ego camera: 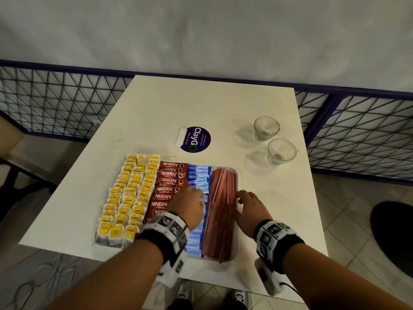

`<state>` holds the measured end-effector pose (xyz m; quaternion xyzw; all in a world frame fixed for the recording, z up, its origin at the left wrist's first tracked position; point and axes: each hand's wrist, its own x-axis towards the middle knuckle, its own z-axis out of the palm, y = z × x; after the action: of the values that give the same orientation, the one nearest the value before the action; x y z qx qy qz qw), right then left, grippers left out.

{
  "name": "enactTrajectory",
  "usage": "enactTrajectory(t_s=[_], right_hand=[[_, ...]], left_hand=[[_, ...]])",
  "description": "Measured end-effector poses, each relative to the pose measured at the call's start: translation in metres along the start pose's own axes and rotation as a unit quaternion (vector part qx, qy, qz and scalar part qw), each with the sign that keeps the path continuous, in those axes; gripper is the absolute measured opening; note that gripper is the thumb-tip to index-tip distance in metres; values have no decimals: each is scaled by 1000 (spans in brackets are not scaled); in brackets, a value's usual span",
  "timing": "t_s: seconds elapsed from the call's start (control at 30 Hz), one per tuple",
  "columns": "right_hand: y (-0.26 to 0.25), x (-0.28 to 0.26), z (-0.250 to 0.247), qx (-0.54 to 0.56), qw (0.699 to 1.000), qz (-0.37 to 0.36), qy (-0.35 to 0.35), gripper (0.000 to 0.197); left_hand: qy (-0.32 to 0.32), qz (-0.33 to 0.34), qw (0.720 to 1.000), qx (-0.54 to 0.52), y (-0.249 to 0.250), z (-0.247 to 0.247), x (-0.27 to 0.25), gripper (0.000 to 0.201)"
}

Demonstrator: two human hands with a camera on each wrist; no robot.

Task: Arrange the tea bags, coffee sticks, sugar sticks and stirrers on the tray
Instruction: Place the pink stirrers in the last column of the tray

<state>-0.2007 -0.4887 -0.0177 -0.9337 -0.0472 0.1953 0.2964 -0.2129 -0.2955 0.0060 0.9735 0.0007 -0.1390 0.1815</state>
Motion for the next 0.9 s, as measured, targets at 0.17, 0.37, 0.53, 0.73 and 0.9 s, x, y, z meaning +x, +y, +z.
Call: enactTrajectory(t_s=[0.17,0.37,0.53,0.73,0.9], right_hand=[[3,18,7,-8,987,158,-37,34],[-1,13,19,24,978,207,8,15],[-8,-19,27,64,981,184,3,43],[-14,-29,37,48,980,189,41,53],[-10,-29,38,55,977,203,37,58]], left_hand=[[55,-101,993,22,-91,-47,24,26],[50,-205,977,43,-209,-63,32,38],[10,-214,976,33,-249,-57,36,43],[86,-107,988,74,-203,-64,12,42],[-41,230,972,13,-93,-34,-28,33]])
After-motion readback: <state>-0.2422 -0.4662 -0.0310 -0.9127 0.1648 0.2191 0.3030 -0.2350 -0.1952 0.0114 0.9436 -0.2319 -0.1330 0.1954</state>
